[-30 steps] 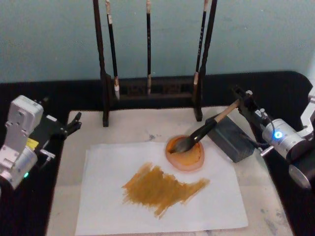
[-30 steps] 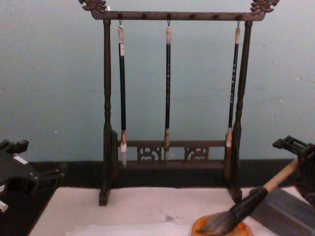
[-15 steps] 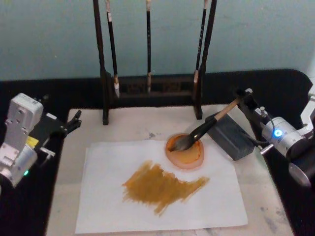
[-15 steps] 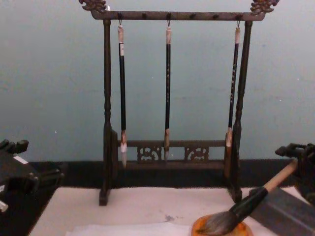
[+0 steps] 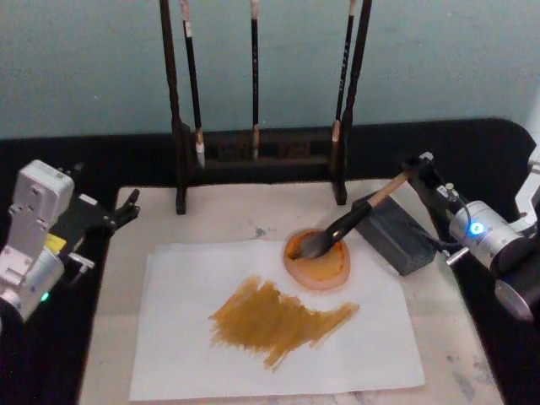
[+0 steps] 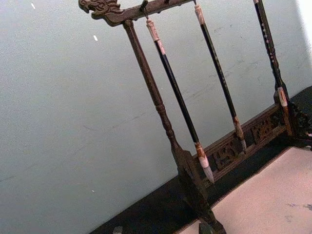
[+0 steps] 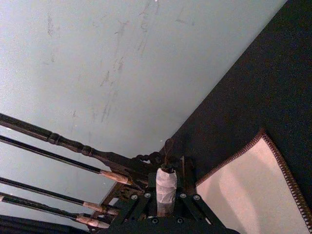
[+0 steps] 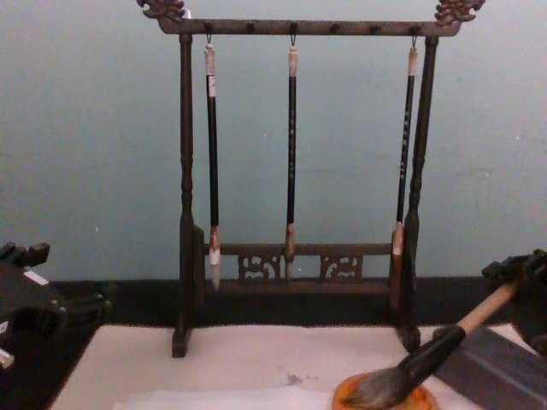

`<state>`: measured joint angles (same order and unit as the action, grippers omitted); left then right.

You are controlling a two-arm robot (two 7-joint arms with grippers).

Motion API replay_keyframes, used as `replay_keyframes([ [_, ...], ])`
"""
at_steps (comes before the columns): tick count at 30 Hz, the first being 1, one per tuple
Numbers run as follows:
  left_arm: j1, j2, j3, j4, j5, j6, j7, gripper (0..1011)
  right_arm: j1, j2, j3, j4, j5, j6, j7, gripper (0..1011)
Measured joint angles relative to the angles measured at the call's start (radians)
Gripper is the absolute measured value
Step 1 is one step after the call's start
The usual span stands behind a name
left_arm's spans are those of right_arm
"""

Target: Pick up the brush from the inkstone, write on the paper, then place the brush back to its original position.

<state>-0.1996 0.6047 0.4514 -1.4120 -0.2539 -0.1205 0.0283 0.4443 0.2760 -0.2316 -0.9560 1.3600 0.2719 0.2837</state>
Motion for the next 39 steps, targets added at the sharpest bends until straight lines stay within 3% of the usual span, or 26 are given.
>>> replay_keyframes([
  [12,0.000,0.000,0.000,0.000,0.000,0.000,0.000,1010,0.007,0.017,-0.014,-0.025,0.016,0.007,0.005,152],
  [18,0.000,0.000,0.000,0.000,0.000,0.000,0.000,1010,0.020,0.040,-0.025,-0.082,0.049,0.039,0.014,152],
  [30,0.000,0.000,0.000,0.000,0.000,0.000,0.000,1010,0.030,0.090,-0.059,-0.196,0.074,0.074,0.029,152],
  [34,0.000,0.000,0.000,0.000,0.000,0.000,0.000,1010,0.041,0.111,-0.095,-0.216,0.039,0.061,0.071,152],
  [39,0.000,0.000,0.000,0.000,0.000,0.000,0.000,1010,0.048,0.157,-0.168,-0.278,-0.065,0.008,0.153,152],
])
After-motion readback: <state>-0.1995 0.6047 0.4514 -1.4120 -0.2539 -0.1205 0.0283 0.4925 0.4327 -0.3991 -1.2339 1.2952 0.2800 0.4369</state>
